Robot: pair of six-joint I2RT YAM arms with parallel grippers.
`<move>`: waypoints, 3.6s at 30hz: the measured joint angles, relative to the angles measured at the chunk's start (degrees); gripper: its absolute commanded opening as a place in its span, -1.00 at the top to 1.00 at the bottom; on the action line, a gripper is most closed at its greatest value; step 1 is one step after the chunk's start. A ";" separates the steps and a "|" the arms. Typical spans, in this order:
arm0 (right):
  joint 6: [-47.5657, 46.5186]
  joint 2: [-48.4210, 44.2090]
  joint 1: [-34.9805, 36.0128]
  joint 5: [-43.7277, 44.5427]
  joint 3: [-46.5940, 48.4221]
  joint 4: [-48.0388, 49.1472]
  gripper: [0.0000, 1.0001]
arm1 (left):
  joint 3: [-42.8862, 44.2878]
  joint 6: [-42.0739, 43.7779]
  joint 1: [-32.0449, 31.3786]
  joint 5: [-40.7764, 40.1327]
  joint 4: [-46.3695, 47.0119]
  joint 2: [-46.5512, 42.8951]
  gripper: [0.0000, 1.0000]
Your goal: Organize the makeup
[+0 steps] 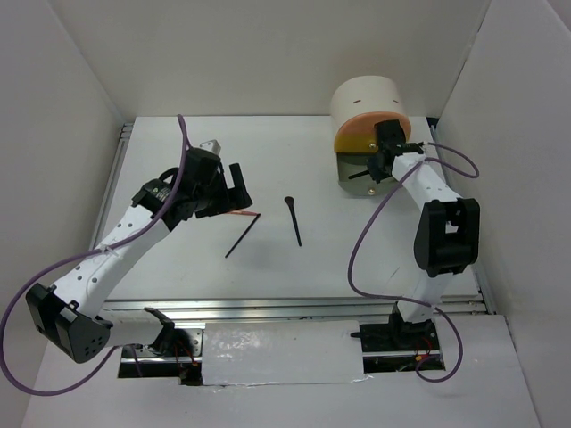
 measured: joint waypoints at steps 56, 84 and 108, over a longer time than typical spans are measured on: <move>-28.52 -32.33 11.82 -32.65 -22.82 14.38 -0.61 | 3.87 14.82 0.07 -2.01 9.20 40.92 0.14; -26.95 -32.20 12.13 -52.35 -39.69 39.12 -0.61 | 3.26 8.76 -0.98 12.48 6.86 23.82 1.00; -20.63 -25.55 24.55 -59.23 -40.89 59.12 0.88 | 7.04 -7.89 -1.09 27.10 19.08 16.24 0.69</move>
